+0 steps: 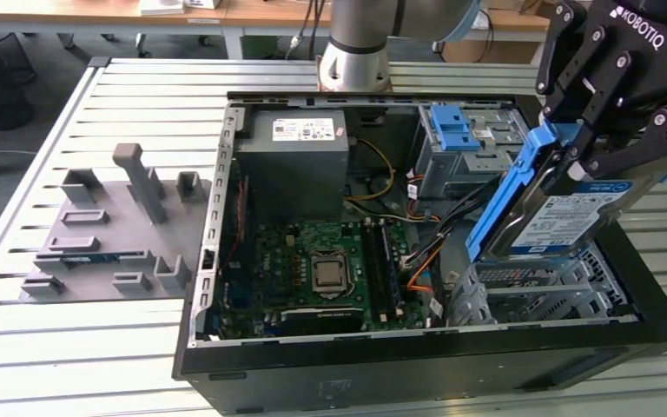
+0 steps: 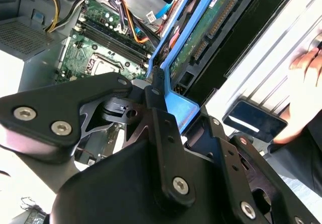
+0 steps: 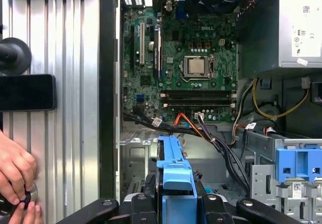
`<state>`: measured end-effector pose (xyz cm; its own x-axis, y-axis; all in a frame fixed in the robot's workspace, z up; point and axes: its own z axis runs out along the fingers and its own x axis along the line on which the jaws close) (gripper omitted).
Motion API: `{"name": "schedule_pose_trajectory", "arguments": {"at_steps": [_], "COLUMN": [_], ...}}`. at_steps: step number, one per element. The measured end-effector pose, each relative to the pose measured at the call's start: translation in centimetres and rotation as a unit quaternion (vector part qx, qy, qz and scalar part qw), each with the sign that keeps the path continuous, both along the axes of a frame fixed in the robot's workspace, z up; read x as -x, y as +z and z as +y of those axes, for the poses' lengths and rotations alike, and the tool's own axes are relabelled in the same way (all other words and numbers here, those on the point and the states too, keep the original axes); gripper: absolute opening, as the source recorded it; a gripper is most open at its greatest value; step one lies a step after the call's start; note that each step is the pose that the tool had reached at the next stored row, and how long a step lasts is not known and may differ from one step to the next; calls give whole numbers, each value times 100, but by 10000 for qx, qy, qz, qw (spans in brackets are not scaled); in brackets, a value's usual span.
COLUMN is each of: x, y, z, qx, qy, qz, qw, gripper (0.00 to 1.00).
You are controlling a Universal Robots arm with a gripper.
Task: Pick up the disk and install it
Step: 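Insert the disk into the insertion slot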
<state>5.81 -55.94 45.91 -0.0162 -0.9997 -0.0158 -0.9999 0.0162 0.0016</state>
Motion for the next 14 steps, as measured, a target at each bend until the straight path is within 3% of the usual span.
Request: {"name": "schedule_pose_trajectory", "arguments": {"at_steps": [14], "x": [-17], "y": [-31], "z": [-26], "qx": [0], "qy": [0], "qz": [0], "qw": [10000], "gripper": [36]}}
